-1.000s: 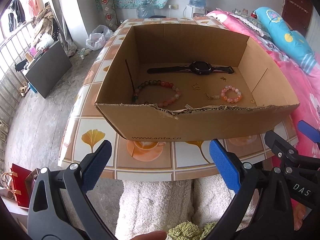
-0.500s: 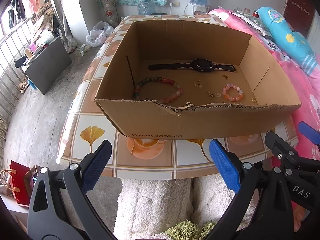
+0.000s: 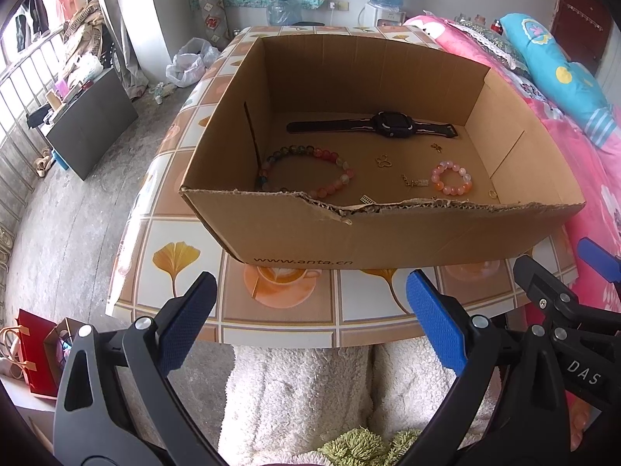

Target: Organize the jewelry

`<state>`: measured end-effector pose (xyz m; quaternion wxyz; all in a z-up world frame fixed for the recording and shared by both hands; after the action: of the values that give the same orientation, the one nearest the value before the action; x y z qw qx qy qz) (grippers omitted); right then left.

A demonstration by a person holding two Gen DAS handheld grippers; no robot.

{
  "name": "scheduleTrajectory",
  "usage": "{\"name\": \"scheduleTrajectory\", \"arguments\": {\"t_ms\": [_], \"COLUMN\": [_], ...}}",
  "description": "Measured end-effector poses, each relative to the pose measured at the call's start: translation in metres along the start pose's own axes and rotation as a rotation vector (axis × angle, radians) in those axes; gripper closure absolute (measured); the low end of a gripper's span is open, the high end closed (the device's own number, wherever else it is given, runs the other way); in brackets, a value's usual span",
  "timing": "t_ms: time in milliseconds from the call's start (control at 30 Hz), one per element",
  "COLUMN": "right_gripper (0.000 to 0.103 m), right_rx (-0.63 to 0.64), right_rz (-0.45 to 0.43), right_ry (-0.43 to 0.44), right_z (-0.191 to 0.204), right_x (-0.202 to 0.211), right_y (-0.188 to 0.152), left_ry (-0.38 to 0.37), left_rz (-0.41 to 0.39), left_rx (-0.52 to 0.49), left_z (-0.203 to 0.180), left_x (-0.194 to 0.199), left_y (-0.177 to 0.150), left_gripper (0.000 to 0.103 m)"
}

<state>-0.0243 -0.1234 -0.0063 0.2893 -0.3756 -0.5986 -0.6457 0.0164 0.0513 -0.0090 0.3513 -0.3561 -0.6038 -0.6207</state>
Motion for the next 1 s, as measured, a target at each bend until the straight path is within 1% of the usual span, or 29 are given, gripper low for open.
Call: {"name": "scheduleTrajectory", "arguments": {"t_ms": [1000], "right_gripper": [0.007], "right_rx": [-0.005], "right_rz": [0.004], "right_ry": [0.001], "right_z": [-0.0017], "right_x": [-0.0003], "right_y": [-0.0012], "left_ry": [-0.005], "left_rz": [0.007], "left_rx": [0.002], "left_z": [-0.0018], "left_x": [-0.0026], "left_y": [0.0004], "left_gripper": [0.009]}}
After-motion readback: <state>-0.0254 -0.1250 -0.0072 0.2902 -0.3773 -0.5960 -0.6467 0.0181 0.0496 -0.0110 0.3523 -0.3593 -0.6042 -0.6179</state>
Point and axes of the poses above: each gripper's, at about its wrist camera, not at the fingertips, and x roughly against the way its jaws point, z to its left, y to its top, the point moved 6 cm from there along -x, roughly the way its jaws point, and after that the axes turned 2 degrees about z, right-handed, at the moved point
